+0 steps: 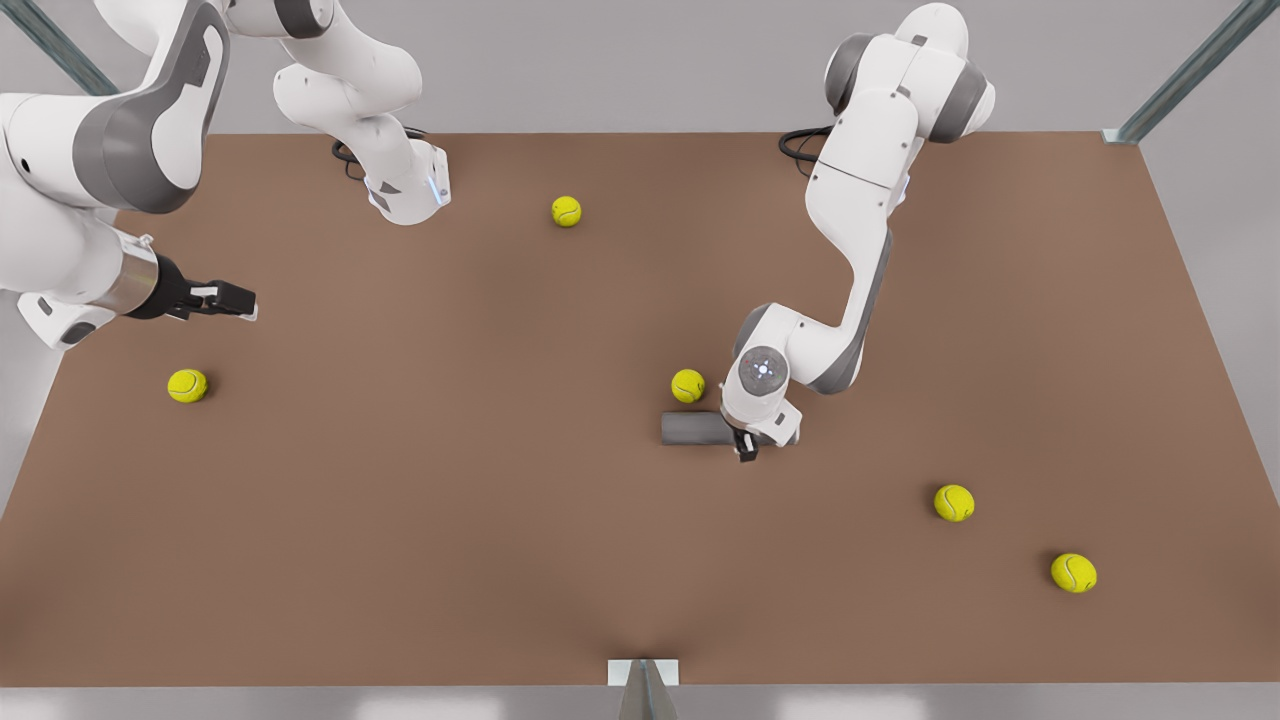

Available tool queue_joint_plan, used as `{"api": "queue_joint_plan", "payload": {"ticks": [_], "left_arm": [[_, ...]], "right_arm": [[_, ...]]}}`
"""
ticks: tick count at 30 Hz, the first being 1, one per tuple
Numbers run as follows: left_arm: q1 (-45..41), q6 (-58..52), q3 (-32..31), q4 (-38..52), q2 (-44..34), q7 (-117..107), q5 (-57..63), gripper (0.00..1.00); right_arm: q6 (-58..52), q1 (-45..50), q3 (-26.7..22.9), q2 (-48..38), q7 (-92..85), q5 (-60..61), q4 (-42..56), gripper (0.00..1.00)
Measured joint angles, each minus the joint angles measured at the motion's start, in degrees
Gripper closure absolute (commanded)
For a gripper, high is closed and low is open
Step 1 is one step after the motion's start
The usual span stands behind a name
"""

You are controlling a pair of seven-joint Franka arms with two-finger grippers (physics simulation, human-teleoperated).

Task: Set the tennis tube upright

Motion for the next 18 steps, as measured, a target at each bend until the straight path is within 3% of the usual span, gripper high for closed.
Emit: {"api": "queue_joint_plan", "payload": {"ticks": [12,13,15,18], "left_arm": [[-0.16,0.52,-0.95,0.54,2.98,2.32,-0.37,0.00],[-0.21,0.61,-1.10,0.60,3.01,2.44,-0.51,0.01],[-0.26,0.76,-1.57,0.65,3.00,2.64,-0.82,0.15],[-0.34,0.99,-1.95,0.96,3.00,2.90,-1.73,0.15]], "right_arm": [[0.02,0.02,0.10,0.19,0.32,0.19,-0.03,0.00],[0.02,0.00,0.13,0.24,0.34,0.22,-0.05,0.00],[0.02,0.01,0.16,0.32,0.38,0.27,-0.07,0.00],[0.02,0.02,0.17,0.36,0.43,0.31,-0.08,0.00]]}}
